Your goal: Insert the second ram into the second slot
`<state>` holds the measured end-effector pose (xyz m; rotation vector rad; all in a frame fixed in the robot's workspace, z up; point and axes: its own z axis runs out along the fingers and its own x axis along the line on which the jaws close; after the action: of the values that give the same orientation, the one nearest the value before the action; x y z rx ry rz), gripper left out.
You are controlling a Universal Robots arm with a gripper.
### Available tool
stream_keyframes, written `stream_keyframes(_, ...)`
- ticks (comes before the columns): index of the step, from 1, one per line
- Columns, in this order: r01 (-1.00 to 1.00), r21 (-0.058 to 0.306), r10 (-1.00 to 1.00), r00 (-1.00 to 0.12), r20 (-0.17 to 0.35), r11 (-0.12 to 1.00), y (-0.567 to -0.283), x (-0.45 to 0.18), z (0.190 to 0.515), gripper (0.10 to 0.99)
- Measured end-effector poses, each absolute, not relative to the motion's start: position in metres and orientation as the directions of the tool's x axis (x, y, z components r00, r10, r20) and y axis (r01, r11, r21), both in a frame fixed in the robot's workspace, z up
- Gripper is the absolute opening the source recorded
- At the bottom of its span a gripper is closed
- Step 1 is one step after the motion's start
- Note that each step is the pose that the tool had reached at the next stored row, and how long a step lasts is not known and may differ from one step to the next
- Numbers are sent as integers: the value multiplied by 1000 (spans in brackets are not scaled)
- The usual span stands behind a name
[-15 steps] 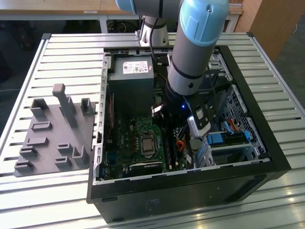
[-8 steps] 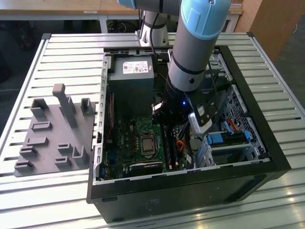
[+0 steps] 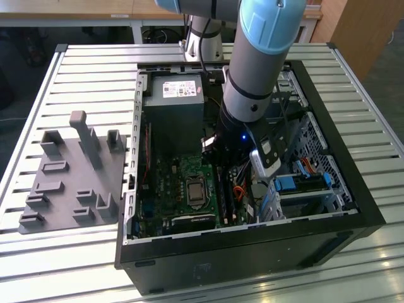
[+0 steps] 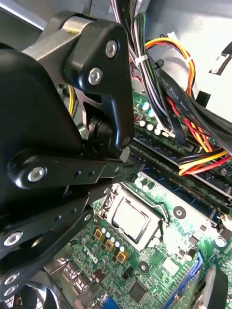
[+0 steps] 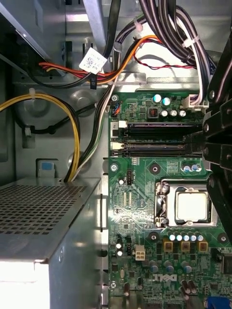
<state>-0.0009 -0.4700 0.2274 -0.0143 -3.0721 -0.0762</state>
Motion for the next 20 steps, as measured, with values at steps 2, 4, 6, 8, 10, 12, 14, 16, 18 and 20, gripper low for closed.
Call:
stream_keyframes(2,11,49,8,-998,69,999,-470,-1,227,106)
stream_keyframes(4,11,49,8,-998,69,999,-470,-1,226,106)
stream_keyframes(6,11,49,8,-998,69,999,-470,-1,225,106)
stream_keyframes(8,11,49,8,-998,69,999,-470,-1,224,106)
stream_keyframes(10,11,49,8,-998,69,999,-470,-1,223,106)
stream_keyframes(12,11,49,8,-998,69,999,-470,-1,221,106)
stream_keyframes(14,11,49,8,-998,69,999,-470,-1,220,106)
stream_keyframes(16,11,48,8,-998,69,999,-470,-1,219,106)
stream_keyframes(18,11,49,8,-998,69,999,-470,-1,218,106)
stream_keyframes(20,11,48,8,-998,69,999,-470,-1,216,106)
